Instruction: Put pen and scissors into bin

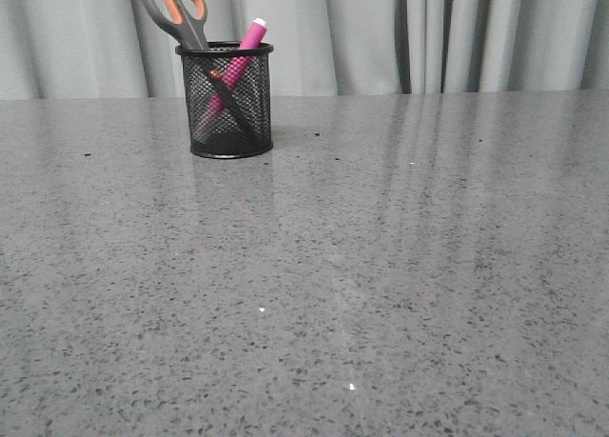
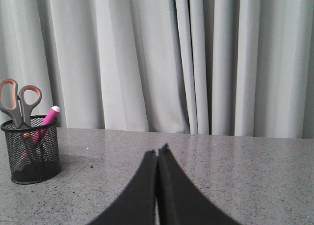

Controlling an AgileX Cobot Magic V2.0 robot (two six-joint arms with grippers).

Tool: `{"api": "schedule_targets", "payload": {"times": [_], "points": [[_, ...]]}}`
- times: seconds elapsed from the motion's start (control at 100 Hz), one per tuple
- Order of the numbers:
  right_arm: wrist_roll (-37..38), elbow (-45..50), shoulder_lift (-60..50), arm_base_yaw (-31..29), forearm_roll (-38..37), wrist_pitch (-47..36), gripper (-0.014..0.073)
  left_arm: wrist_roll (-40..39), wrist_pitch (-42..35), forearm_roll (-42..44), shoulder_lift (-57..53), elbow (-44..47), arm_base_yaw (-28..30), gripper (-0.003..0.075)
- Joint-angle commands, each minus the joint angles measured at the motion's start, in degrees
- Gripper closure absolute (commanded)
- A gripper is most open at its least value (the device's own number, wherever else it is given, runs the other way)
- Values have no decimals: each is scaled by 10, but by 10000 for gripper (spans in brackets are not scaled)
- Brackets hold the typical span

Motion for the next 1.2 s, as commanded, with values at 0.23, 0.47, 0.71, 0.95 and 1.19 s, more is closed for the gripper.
{"api": "schedule_targets", "payload": {"times": [0.23, 0.47, 0.71, 0.95, 1.19], "points": [[-4, -14, 0, -4, -5, -46, 666, -5, -18, -12, 5, -15, 1, 739], [-4, -14, 0, -4, -5, -46, 666, -5, -18, -12, 5, -15, 1, 739], [-4, -14, 0, -4, -5, -46, 666, -5, -18, 3, 5, -15, 1, 739], [-4, -14, 0, -4, -5, -46, 666, -457, -71, 476, 5, 11, 1, 739], [-4, -14, 0, -4, -5, -46, 666, -581, -109, 621, -29, 94, 1, 739]]}}
